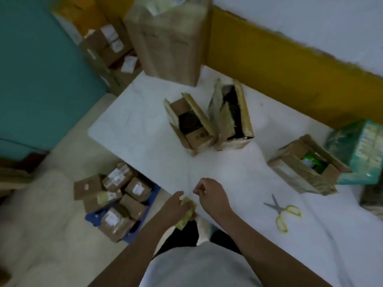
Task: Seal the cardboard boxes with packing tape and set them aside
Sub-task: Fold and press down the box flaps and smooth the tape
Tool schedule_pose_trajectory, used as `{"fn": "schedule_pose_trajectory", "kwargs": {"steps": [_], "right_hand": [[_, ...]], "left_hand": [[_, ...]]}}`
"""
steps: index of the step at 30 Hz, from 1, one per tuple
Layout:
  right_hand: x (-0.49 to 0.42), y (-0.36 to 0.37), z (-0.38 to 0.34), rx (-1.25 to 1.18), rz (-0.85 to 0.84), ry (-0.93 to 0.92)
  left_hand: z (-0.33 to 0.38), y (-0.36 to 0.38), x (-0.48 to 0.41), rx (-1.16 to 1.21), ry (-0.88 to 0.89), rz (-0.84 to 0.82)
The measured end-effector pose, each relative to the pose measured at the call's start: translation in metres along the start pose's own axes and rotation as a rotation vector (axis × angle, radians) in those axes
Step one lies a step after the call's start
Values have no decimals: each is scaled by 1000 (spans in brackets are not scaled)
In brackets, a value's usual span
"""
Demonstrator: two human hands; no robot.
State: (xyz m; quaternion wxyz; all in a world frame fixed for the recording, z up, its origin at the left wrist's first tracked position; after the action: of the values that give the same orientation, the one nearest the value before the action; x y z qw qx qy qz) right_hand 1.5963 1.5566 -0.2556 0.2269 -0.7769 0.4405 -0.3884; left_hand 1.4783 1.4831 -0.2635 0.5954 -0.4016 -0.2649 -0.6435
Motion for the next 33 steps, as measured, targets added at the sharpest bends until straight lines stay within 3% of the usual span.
{"fn": "schedule_pose_trajectory", "kwargs": {"steps": [6, 10, 13, 17, 21, 24, 27, 30, 33], "right_hand": [[-42, 61, 5, -36, -111, 86], [-58, 99, 7, 5, -149, 70], [-65, 107, 4, 116, -82, 10], [-64, 112, -10, 479, -58, -180], [-71, 85, -3, 608, 89, -42], [-59, 86, -8, 691, 163, -393], [-17, 116, 14, 726, 9, -705], [2, 124, 44, 838, -68, -651], [5, 116, 45, 864, -80, -621]], "left_hand": [[-70, -38, -48, -66, -114, 313], [-95, -43, -66, -177, -133, 408], [-107, -44, -84, -140, -115, 418], [-106, -46, -98, -54, -57, 345], [-107, -52, -106, 84, -38, 274], [-105, -54, -108, 160, -51, 253], [-99, -55, -106, 4, -57, 297], [-92, -57, -103, -346, -106, 380], [-63, -68, -80, -613, -114, 650]]}}
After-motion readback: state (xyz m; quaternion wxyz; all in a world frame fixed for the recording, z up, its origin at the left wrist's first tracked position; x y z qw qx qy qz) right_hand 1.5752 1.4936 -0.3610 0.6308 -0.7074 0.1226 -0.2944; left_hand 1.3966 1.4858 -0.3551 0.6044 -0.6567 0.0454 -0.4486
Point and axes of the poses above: each hand's wrist, its own x-axis away from the middle knuckle, its own y-axis out of the palm, z = x × y, the point moved 7 cm from there along -x, towards the middle knuckle, and after that the axes turned 6 degrees about x, right-handed, at the moved point
